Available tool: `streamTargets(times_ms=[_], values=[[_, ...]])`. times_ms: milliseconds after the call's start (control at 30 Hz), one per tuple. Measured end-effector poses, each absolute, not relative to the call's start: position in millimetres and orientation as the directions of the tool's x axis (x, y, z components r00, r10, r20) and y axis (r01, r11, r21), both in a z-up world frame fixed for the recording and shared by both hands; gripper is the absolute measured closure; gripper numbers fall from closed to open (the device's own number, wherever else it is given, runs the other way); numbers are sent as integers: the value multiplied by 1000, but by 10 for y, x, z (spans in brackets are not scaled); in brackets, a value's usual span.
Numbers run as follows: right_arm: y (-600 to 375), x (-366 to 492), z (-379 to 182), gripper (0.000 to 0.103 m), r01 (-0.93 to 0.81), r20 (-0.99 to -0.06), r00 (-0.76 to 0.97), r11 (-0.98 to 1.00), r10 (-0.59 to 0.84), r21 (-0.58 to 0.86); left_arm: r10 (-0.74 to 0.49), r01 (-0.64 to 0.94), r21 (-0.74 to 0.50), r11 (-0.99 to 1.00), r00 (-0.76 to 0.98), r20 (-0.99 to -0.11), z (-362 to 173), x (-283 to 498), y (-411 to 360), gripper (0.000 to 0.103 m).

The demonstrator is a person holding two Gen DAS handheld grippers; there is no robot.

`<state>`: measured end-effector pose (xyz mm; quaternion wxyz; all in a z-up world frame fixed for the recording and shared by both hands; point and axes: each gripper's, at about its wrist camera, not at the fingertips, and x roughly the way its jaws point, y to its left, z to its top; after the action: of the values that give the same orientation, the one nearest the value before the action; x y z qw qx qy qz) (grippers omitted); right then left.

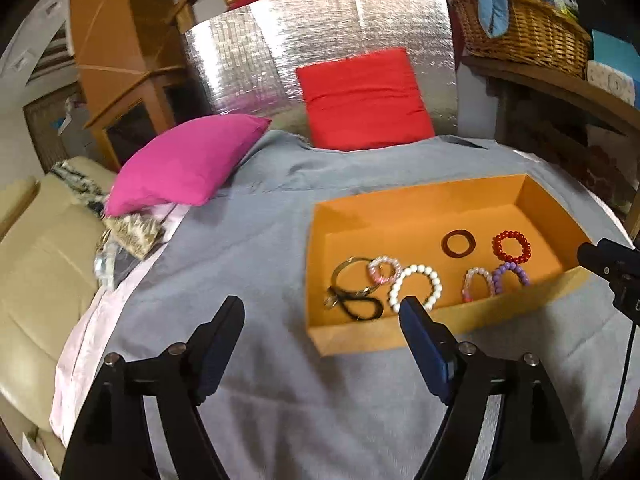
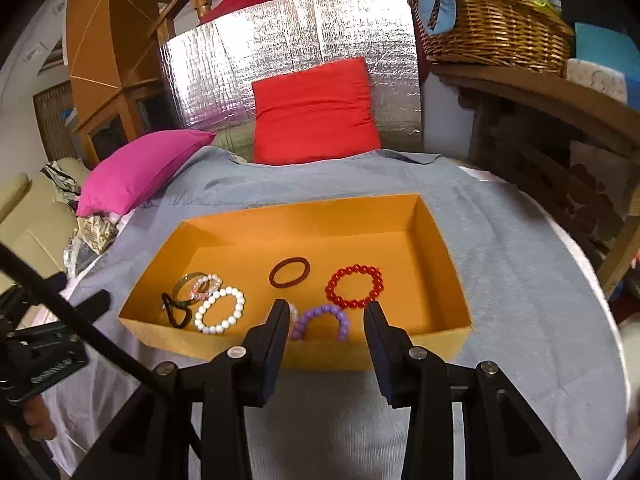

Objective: Organize jewelry

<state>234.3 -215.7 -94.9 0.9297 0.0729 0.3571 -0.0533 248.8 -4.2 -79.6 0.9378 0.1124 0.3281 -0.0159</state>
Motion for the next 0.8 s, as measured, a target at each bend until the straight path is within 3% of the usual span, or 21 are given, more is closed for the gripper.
streamTargets(times_ms=[100, 233, 800], values=[[-2039, 2221, -857, 59, 148, -677, 734, 985, -53, 84, 54, 69, 173, 983, 783, -620, -753, 2347, 93, 21], [-1843, 2005, -790, 37, 160, -649, 752, 987, -112, 16, 73, 24, 148, 989, 786, -614, -718, 2188, 235, 19], [-1736, 2030, -1001, 27, 153, -668, 738, 988, -101, 20, 79, 2, 129, 992, 778, -623, -853, 2272, 395, 19]])
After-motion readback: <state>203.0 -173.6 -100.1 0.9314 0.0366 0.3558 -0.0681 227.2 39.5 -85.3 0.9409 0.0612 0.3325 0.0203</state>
